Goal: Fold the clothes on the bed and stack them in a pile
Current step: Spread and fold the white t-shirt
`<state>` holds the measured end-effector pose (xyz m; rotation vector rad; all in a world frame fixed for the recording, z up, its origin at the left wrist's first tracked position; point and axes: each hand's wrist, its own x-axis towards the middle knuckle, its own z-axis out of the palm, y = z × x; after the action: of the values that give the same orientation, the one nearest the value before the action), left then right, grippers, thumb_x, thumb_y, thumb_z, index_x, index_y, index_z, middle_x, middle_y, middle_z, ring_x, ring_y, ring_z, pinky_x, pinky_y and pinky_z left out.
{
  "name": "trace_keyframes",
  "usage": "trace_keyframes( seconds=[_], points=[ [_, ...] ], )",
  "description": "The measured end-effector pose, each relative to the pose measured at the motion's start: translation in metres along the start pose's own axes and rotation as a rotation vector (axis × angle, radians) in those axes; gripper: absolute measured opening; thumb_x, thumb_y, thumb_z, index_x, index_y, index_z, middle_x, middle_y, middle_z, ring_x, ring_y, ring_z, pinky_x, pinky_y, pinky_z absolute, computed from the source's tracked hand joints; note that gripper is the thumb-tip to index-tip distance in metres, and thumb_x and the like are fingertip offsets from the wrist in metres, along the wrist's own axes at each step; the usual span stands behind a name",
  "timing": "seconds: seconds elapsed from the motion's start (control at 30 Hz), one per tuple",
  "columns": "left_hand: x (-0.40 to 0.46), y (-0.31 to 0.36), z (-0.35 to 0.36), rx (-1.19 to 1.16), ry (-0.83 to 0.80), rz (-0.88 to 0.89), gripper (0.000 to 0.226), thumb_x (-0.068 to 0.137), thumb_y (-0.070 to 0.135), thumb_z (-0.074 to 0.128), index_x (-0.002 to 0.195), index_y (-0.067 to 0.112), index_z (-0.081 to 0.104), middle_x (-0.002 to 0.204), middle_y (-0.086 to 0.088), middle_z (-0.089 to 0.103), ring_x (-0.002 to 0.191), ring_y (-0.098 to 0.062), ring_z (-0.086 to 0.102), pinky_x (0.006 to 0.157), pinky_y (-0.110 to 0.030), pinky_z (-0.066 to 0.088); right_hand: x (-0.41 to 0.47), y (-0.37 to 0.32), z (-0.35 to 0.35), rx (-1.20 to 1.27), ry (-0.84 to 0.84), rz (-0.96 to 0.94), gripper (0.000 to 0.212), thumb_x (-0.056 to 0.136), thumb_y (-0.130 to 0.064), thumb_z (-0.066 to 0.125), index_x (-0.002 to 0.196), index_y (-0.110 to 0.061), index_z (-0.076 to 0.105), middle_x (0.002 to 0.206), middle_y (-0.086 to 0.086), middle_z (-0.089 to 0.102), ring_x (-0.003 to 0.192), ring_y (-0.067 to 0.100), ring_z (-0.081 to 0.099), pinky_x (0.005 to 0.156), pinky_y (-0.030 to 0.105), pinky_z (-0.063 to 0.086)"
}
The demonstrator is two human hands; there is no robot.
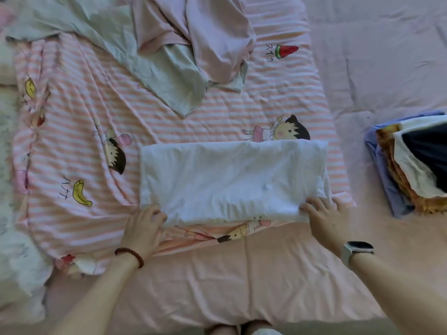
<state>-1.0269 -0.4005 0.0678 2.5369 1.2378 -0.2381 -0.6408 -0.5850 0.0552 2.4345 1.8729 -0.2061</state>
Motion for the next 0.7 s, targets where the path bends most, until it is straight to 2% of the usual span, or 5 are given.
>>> trace_keyframes(
  seconds=[0.1,0.2,0.3,0.47,0.7],
  points=[
    [-0.001,0.003,0.007,-0.109,0.045,-0.086,0.017,0.069,0.011,0.061,0.083,0.004,0.068,0.093,-0.018,0.06,0.088,-0.039,0.06,0.069,-0.046,0.048,-0.006,-0.011,0.009,-0.003,-0.178,0.191,0.042,0.062,0.006,0.061,0.099,-0.013,0.064,0.113,0.01,0.057,0.118,0.032,0.049,0.102,0.056,0.016],
    [0.006,0.009,0.002,-0.156,0.146,-0.152,0.042,0.078,0.028,0.04,0.097,0.002,0.067,0.102,-0.02,0.059,0.096,-0.041,0.058,0.08,-0.05,0.047,-0.003,-0.031,0.003,0.002,-0.007,0.245,0.023,0.065,-0.003,0.058,0.087,-0.006,0.065,0.106,0.017,0.061,0.108,0.038,0.057,0.098,0.055,0.025],
    [0.02,0.026,-0.001,-0.04,0.172,-0.131,0.047,0.082,0.029,0.044,0.118,0.005,0.061,0.124,-0.022,0.055,0.117,-0.042,0.05,0.094,-0.059,0.038,0.011,-0.066,-0.004,0.049,0.081,0.148,0.04,0.078,-0.018,0.036,0.1,-0.006,0.067,0.116,0.018,0.061,0.111,0.037,0.058,0.102,0.058,0.026],
    [0.06,0.062,0.021,0.058,0.128,-0.073,0.056,0.086,0.032,0.054,0.139,0.019,0.043,0.148,-0.014,0.034,0.136,-0.038,0.029,0.107,-0.062,0.016,0.058,-0.117,0.009,0.116,-0.009,-0.026,0.05,0.087,-0.027,0.043,0.137,-0.019,0.047,0.146,0.014,0.038,0.135,0.034,0.035,0.105,0.066,0.012],
    [0.115,0.025,0.055,0.145,0.163,-0.239,0.06,0.09,0.049,0.023,0.144,0.034,0.002,0.157,-0.006,-0.002,0.144,-0.028,-0.006,0.111,-0.047,-0.015,0.115,-0.084,0.047,0.039,-0.052,-0.03,0.056,0.091,-0.04,0.02,0.146,-0.033,0.02,0.156,0.005,0.015,0.144,0.021,0.011,0.111,0.059,-0.002]
  ],
)
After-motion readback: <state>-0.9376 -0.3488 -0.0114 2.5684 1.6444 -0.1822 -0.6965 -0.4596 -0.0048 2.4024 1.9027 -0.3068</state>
